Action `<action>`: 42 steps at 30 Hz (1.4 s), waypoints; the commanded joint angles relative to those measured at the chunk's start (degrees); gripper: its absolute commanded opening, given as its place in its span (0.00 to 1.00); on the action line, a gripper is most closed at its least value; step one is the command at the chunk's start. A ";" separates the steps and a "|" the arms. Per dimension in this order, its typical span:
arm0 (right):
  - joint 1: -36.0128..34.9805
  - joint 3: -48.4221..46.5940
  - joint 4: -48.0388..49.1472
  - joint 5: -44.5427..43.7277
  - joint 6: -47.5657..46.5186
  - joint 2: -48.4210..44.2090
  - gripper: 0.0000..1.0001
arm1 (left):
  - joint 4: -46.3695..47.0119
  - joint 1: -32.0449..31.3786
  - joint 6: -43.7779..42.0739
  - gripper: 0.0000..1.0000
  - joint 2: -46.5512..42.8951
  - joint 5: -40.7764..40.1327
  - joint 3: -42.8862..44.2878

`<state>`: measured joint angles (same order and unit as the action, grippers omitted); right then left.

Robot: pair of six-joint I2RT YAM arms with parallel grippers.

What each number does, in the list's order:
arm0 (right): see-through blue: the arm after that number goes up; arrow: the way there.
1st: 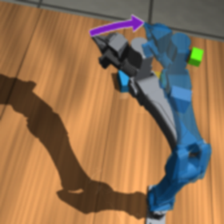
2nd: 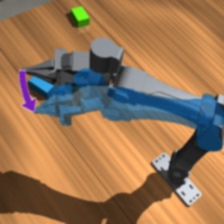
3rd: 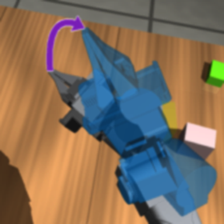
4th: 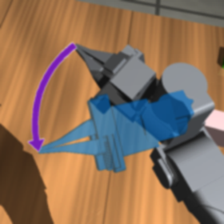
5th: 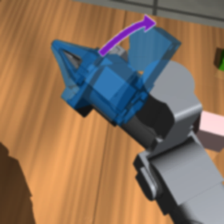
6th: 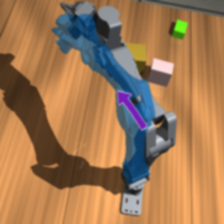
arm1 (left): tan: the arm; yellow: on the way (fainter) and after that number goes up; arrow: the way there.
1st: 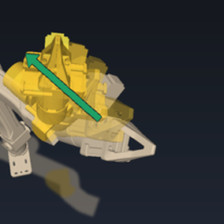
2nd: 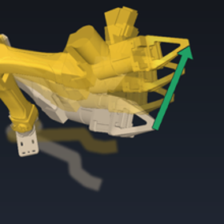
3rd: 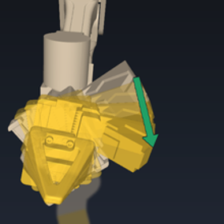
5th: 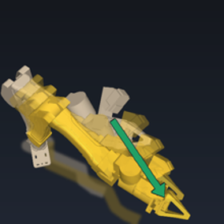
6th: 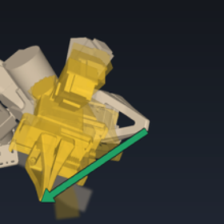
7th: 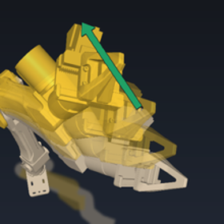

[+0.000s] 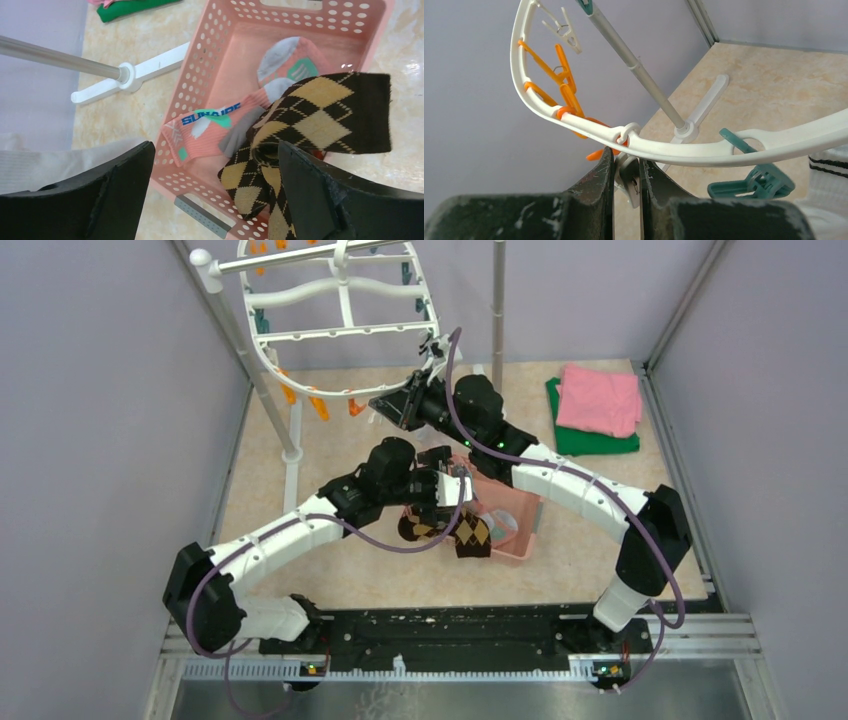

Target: Remove the socks clipped to the hanger

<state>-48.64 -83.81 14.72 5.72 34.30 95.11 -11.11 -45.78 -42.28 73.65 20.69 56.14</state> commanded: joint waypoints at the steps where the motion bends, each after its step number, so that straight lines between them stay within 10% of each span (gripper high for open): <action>1: -0.40 -2.66 0.09 0.96 0.22 -0.07 0.00 | 2.33 -0.41 -2.87 0.99 -1.65 -1.33 -0.50; 11: -0.39 1.50 1.15 -4.11 -1.50 -2.74 0.00 | -18.45 -0.37 -5.51 0.96 -16.13 -7.43 1.94; 23: -0.42 6.82 3.68 -2.08 -1.59 -6.21 0.10 | -13.52 7.12 -0.29 0.82 -18.82 -29.02 7.25; 30: -0.30 8.77 2.44 -1.20 -2.22 -7.83 0.26 | -9.08 21.03 3.85 0.75 -12.94 -26.00 14.29; 42: 6.59 24.17 -1.40 13.29 -8.68 -19.53 0.75 | -4.41 22.69 5.78 0.72 -12.34 -28.69 16.38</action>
<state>-45.04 -64.29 13.76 11.51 30.87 81.69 -20.71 -23.70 -37.78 61.52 -6.33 70.30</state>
